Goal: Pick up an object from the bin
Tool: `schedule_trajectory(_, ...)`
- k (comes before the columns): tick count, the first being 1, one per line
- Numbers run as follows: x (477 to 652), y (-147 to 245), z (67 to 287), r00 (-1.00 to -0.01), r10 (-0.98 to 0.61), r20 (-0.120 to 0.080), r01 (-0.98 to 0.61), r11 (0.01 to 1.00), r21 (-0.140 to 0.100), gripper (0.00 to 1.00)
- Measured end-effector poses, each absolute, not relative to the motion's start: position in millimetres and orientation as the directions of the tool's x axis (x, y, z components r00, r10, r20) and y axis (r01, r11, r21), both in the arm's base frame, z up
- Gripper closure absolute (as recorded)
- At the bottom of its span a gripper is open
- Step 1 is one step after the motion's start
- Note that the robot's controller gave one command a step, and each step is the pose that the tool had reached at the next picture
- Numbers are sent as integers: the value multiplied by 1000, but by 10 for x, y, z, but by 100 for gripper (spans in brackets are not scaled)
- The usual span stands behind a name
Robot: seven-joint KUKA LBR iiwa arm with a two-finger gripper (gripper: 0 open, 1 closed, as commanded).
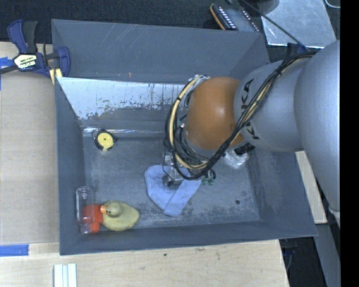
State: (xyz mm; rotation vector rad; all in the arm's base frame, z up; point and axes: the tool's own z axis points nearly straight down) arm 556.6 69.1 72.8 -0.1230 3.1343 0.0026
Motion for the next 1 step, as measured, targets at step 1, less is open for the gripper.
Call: schedule_trajectory(1, 5702, 673, 1519, -994, -110, -4, -110, 994, 1, 100)
